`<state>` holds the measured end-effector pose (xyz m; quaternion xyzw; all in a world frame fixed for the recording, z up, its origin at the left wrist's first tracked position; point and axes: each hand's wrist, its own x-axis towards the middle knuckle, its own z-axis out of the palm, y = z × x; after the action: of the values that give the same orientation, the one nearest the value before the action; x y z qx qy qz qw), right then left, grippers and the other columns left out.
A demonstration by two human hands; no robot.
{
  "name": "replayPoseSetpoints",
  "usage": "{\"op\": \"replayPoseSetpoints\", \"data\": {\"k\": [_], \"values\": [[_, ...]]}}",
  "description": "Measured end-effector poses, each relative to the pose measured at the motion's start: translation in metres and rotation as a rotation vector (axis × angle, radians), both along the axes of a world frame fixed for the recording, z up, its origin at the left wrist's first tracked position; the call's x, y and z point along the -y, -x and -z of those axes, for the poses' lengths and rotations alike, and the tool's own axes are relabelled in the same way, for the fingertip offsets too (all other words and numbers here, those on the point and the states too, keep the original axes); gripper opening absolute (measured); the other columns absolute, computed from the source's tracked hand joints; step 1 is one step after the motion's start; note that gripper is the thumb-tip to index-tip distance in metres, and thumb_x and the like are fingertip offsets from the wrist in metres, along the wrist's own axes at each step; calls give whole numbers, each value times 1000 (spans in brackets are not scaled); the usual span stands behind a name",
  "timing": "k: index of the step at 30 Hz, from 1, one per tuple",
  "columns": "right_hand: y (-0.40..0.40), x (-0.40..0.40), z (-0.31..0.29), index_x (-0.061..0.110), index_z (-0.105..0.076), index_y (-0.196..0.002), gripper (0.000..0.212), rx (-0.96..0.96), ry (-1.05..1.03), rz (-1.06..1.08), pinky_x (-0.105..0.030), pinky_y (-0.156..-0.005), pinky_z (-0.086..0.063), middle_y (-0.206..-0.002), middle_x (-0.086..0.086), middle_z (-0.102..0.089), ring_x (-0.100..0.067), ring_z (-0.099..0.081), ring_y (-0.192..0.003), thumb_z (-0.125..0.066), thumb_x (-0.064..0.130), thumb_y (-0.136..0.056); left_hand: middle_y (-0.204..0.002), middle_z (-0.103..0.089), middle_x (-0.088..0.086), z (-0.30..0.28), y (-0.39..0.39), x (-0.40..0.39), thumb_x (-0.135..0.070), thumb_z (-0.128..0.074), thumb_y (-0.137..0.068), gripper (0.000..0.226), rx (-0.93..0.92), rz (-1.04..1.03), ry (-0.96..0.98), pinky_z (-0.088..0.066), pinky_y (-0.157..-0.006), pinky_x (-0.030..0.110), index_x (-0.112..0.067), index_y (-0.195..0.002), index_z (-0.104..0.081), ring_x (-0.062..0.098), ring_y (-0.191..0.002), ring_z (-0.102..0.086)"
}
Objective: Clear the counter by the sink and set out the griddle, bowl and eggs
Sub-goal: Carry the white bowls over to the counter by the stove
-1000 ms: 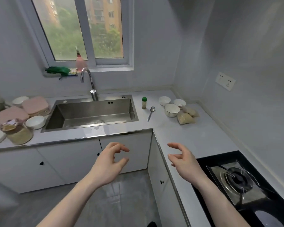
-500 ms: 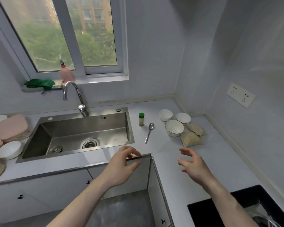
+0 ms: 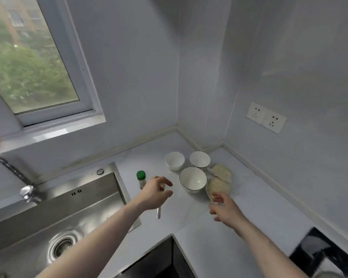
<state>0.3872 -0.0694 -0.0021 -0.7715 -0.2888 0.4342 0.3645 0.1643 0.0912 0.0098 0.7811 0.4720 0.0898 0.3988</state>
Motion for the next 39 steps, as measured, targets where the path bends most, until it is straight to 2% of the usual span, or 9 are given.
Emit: {"op": "replayPoseSetpoints", "data": {"k": [3, 6, 10, 17, 23, 27, 31, 35, 39], "values": [[2, -40, 12, 21, -44, -132, 46, -78, 85, 78, -33, -72, -55, -117, 3, -58, -20, -66, -84, -64, 17, -91, -131, -45, -3, 14, -23, -64, -30, -68, -90, 31, -110, 73, 15, -48, -85, 25, -27, -122, -66, 14, -99, -64], [-1, -74, 24, 21, -44, -128, 42, -95, 147, 146, -32, -69, -52, -109, 8, -58, -20, -63, -80, -64, 23, -92, -140, -44, 2, 30, -51, -120, -26, -67, -89, 42, -212, 150, -44, -47, -96, 27, -22, -130, -62, 21, -110, -62], [-3, -103, 37, 28, -39, -122, 38, -116, 245, 214, -34, -79, -60, -104, 13, -57, -19, -71, -89, -62, 34, -92, -147, -42, 10, 52, -83, -178, -24, -62, -88, 52, -364, 226, -109, -40, -113, 35, -19, -139, -54, 31, -133, -49], [-8, -141, 61, 21, -39, -125, 36, -140, 351, 333, -32, -67, -61, -108, 1, -60, -22, -73, -83, -58, 33, -95, -147, -37, 6, 100, -108, -229, -26, -61, -88, 56, -566, 284, -62, -40, -114, 39, -30, -143, -52, 30, -135, -44], [-1, -169, 88, 16, -22, -119, 51, -19, 310, 583, -34, -49, -60, -91, -5, -64, -28, -73, -68, -64, 25, -91, -124, -64, 0, 131, -113, -248, -42, -66, -84, 30, -513, 275, -32, -51, -97, 33, -34, -112, -72, 25, -112, -63], [12, -182, 96, 14, -23, -117, 43, -75, 342, 613, -42, -56, -63, -85, -7, -61, -33, -76, -72, -60, 19, -95, -121, -67, -4, 126, -106, -254, -44, -77, -85, 24, -474, 253, -105, -47, -90, 28, -33, -105, -73, 22, -110, -65], [11, -188, 105, 10, -23, -136, 55, -182, 263, 755, -46, -56, -63, -117, -11, -52, -36, -70, -65, -49, -5, -90, -119, -69, -2, 112, -87, -255, -44, -79, -84, 25, -381, 215, -141, -48, -84, 31, -33, -104, -72, 25, -111, -63], [15, -179, 103, 14, -28, -142, 67, -244, 159, 853, -48, -60, -63, -133, -7, -43, -35, -53, -105, -48, -13, -84, -116, -68, -5, 78, -68, -247, -43, -81, -83, 17, -227, 166, -148, -51, -77, 35, -39, -87, -65, 22, -97, -60], [27, -148, 89, 16, -32, -132, 56, -179, 152, 762, -41, -56, -63, -128, -4, -46, -30, -53, -109, -52, -6, -85, -112, -67, -16, 31, -52, -216, -39, -84, -81, 18, -62, 200, -206, -46, -70, 32, -37, -83, -66, 19, -87, -57]]}}
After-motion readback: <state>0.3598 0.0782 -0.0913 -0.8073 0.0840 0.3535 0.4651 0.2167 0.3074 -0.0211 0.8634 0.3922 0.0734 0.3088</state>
